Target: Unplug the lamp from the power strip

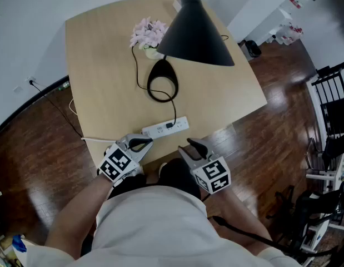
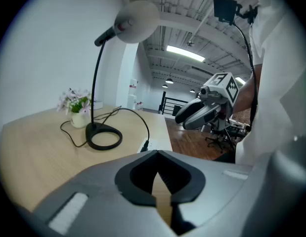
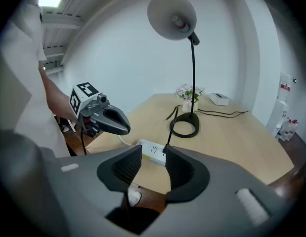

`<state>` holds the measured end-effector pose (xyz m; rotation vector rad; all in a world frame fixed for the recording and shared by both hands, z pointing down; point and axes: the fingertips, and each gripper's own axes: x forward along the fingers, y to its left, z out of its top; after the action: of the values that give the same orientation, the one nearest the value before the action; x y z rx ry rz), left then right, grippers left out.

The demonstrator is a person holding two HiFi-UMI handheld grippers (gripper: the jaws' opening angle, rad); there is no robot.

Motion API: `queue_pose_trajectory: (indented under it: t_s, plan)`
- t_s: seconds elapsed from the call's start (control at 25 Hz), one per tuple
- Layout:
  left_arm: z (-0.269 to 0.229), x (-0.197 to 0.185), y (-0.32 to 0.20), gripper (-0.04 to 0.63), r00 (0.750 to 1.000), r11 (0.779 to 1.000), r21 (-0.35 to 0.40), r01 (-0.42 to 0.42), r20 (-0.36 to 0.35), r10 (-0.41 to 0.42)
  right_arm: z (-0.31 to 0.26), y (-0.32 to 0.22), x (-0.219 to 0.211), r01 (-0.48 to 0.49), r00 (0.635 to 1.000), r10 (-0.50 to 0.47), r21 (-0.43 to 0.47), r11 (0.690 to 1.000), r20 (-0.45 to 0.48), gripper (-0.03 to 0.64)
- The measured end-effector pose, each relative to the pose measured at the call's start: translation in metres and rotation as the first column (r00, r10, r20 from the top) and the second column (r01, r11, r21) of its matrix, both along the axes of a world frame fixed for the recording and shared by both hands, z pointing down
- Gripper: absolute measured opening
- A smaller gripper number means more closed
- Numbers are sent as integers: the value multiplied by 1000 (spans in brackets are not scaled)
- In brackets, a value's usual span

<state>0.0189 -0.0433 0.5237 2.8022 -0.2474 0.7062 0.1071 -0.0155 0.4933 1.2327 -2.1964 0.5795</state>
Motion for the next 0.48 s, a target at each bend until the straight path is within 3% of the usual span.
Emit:
queue_pose_trajectory:
  t_s: [0.48]
  plan:
    - [75,40,-32,2,982,998,-60,-23,187,34,80,-78,-14,71,997,-76,-159,985,-23,163]
